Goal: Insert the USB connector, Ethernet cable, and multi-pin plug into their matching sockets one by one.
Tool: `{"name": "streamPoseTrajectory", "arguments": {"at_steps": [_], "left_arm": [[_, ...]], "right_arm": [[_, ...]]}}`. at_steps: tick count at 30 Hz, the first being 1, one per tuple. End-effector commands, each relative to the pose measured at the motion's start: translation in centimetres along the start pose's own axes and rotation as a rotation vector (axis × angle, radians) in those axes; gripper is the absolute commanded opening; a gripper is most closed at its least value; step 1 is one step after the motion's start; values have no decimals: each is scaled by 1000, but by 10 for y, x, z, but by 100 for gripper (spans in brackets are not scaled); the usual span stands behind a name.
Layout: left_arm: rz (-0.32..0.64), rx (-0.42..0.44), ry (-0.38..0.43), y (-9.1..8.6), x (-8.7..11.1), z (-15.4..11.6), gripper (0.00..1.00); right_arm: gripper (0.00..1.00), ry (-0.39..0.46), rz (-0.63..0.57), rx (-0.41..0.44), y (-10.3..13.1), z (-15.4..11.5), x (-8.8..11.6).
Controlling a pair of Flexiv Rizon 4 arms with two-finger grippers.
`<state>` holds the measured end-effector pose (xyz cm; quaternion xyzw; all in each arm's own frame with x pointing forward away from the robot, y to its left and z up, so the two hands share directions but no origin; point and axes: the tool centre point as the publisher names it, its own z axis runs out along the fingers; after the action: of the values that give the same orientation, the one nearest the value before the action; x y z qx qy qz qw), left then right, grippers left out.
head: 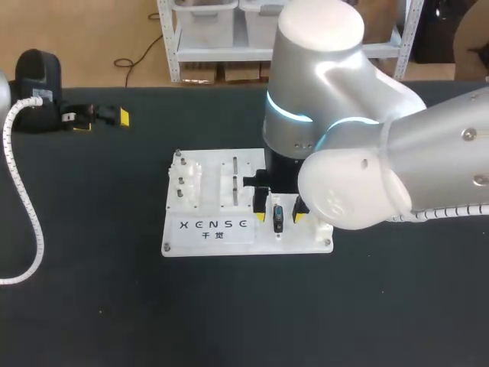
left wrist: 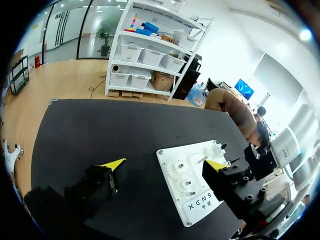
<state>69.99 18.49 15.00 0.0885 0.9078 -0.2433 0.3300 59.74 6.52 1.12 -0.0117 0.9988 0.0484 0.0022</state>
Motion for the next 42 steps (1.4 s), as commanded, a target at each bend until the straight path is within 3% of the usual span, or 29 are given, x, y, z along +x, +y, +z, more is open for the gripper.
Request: {"name": "streamPoseTrajectory", "arguments": {"at_steps": [1, 21, 25, 30, 42], "left_arm": [[0, 0, 0, 0, 0, 0, 100], [0, 0, 0, 0, 0, 0, 100], [0, 0, 0, 0, 0, 0, 100], [0, 0, 0, 0, 0, 0, 100], [0, 0, 0, 0, 0, 0, 100]], "right_arm": [[40, -7, 8, 23, 2, 1, 0], [25, -21, 5, 66, 2, 2, 3], [17, -23, 5, 67, 2, 3, 3], [0, -30, 5, 70, 2, 0, 4], [0, -81, 12, 62, -2, -19, 7]]}}
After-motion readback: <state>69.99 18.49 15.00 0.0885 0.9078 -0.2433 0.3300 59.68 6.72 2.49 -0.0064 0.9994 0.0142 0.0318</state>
